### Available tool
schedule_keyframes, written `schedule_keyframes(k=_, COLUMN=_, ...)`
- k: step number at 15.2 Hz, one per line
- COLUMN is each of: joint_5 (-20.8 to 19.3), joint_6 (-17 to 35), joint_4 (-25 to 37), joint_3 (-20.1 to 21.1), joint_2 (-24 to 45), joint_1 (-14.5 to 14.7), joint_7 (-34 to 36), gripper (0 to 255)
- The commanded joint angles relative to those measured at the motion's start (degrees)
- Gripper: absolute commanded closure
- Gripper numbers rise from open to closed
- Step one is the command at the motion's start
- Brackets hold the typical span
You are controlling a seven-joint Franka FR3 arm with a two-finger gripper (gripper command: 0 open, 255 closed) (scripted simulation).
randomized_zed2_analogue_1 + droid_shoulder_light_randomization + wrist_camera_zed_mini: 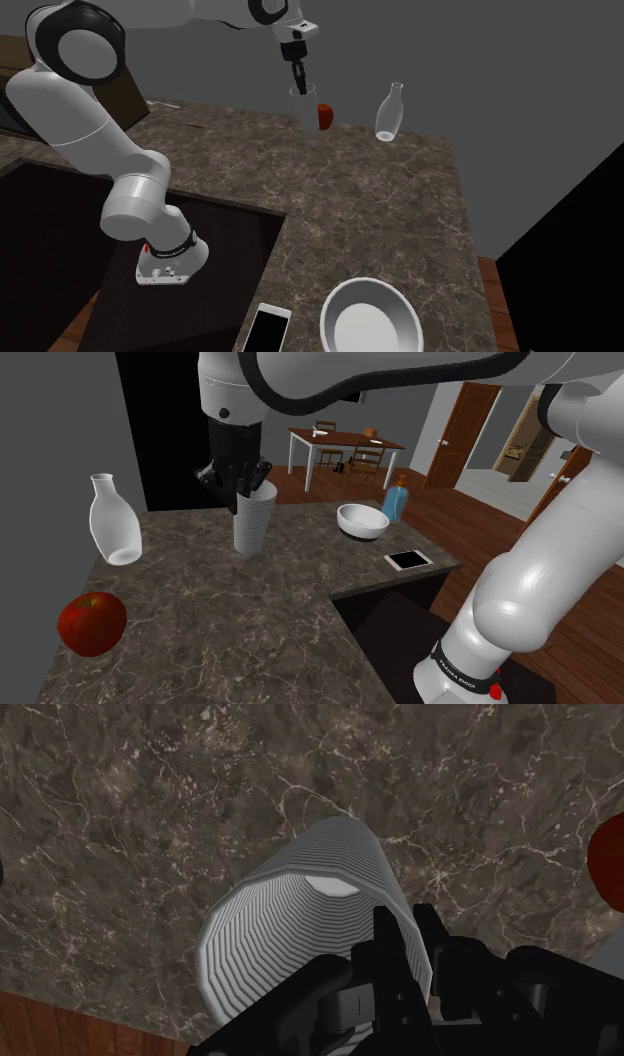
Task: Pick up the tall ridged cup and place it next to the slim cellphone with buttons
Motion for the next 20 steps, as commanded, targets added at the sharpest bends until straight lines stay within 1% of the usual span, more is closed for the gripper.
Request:
schedule_keyframes(k=1, joint_5=0.1, joint_6=-1.6, joint_4=1.5, joint_3=0.0, joint_2=0.0, joint_1=0.0, joint_7=-0.3, gripper=255)
schedule_keyframes(k=6, joint_5=-0.1, joint_6=-5.2, joint_4=5.5, joint_3=0.0, joint_2=0.4, joint_1=-0.1, joint_7=-0.7, gripper=255)
schedule_keyframes(k=9, joint_5=3.6, joint_6=-3.7, joint_4=-1.0, joint_3=-3.5, joint_2=-6.4, joint_1=-1.0, joint_7=-6.0, gripper=255)
schedule_keyframes(k=12, joint_5=6.0, joint_6=-2.8, joint_4=-6.7, joint_3=-7.3, joint_2=-12.4, joint_1=-1.2, joint_7=-10.9, gripper=255)
schedule_keyframes(k=16, joint_5=7.6, joint_6=-2.3, joint_4=-13.3, joint_3=-12.4, joint_2=-19.2, joint_1=-1.3, joint_7=-17.0, gripper=255)
schedule_keyframes(k=20, joint_5=7.8, joint_6=-2.3, joint_4=-18.8, joint_3=-17.4, joint_2=-25.1, joint_1=-1.5, joint_7=-22.7, gripper=255)
